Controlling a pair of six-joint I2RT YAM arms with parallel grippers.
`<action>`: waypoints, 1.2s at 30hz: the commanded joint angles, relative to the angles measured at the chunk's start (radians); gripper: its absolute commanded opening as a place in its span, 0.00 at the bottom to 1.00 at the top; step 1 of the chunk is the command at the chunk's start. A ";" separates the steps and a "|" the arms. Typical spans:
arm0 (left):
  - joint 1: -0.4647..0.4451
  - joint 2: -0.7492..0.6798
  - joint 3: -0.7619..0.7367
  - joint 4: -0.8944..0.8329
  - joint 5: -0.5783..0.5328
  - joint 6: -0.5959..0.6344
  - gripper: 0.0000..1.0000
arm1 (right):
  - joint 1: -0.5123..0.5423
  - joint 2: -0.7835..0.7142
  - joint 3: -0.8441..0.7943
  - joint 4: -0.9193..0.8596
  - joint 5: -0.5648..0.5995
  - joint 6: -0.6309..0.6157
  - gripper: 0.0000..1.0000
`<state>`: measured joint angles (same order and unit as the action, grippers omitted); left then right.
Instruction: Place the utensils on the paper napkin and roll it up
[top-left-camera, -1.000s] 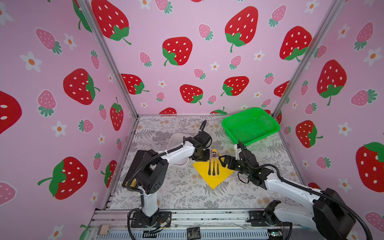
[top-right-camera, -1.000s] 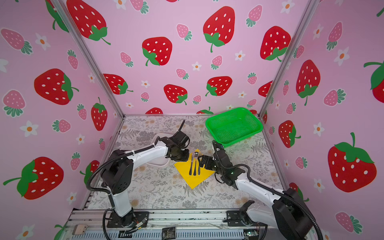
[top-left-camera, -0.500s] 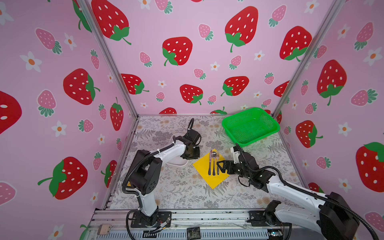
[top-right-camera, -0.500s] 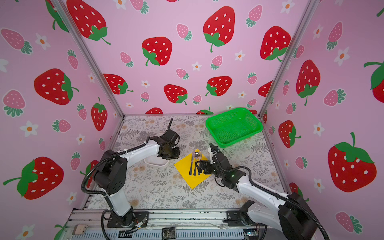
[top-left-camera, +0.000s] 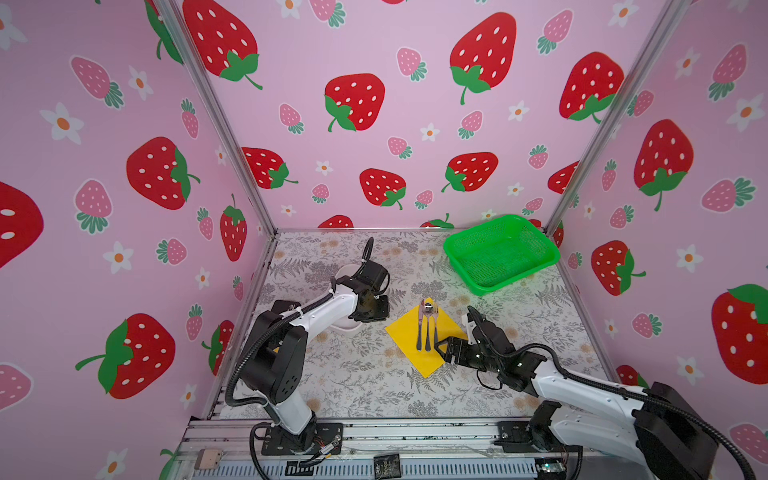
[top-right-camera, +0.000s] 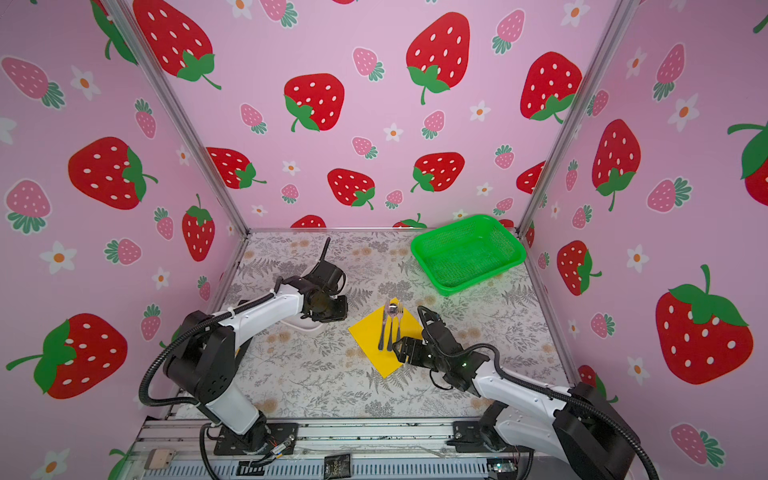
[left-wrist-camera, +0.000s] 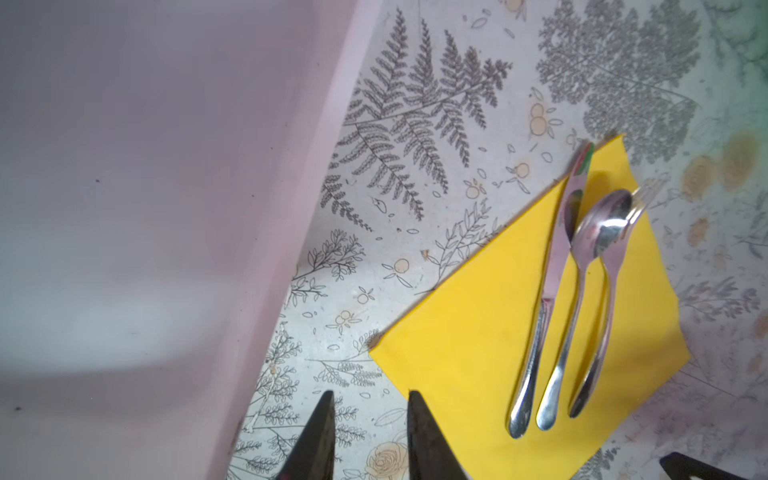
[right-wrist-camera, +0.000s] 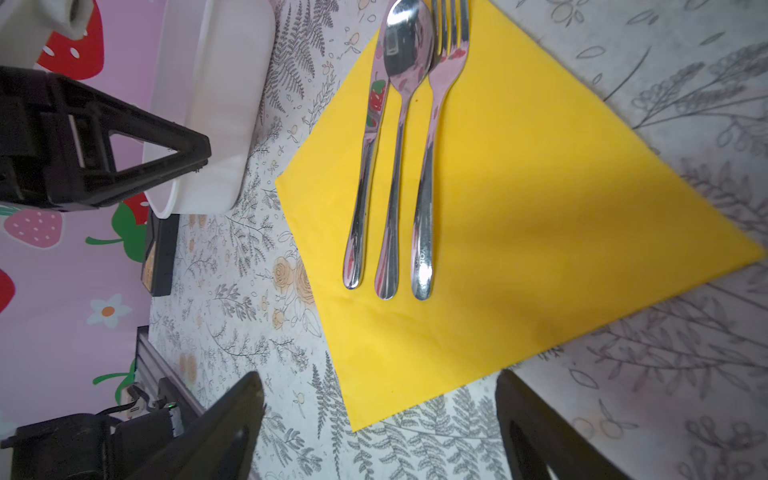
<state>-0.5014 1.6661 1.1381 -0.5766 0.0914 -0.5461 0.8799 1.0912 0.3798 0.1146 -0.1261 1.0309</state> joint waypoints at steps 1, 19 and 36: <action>-0.032 -0.045 -0.054 0.029 0.026 -0.011 0.32 | 0.032 0.001 -0.009 0.023 -0.022 0.132 0.87; -0.088 -0.354 -0.308 0.198 -0.039 -0.059 0.38 | 0.212 0.141 -0.090 0.286 -0.048 0.517 0.71; -0.087 -0.410 -0.349 0.220 -0.009 0.028 0.41 | 0.236 0.267 -0.098 0.481 0.058 0.561 0.69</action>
<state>-0.5873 1.2575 0.7940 -0.3721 0.0647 -0.5499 1.1145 1.3693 0.2741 0.5858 -0.1383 1.5959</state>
